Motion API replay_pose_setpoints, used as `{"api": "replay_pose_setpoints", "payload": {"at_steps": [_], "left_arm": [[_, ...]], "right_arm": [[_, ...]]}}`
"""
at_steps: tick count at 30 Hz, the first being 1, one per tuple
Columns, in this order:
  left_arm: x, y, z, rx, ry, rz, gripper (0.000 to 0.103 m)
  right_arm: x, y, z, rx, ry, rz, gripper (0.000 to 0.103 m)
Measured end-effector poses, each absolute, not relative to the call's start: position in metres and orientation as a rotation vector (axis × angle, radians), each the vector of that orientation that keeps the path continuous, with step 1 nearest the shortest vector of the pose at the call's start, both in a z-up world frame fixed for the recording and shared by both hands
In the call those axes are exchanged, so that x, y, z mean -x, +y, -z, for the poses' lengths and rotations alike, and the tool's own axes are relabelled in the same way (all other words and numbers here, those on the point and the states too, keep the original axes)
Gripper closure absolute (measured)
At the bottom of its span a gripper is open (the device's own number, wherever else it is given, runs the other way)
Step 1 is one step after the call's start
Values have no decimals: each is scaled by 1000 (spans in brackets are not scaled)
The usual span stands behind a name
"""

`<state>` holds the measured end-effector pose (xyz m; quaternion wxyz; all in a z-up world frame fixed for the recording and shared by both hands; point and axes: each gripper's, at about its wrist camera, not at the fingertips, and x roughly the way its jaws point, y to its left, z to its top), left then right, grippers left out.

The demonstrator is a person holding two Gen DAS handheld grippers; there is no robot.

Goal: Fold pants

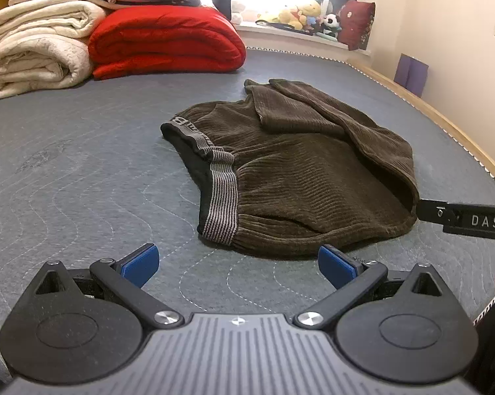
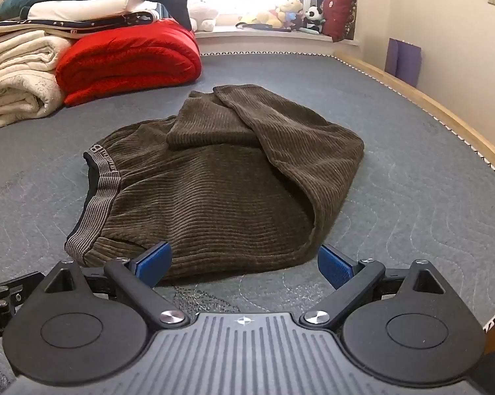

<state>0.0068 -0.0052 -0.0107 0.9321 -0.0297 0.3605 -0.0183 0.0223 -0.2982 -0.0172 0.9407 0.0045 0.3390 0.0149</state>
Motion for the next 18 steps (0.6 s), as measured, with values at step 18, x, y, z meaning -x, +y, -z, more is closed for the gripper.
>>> {"api": "replay_pose_setpoints", "payload": {"at_steps": [18], "left_arm": [[-7,-6,13,68,749,47,0]], "right_arm": [[-25,-296,22,-6,698,-28,7]]}}
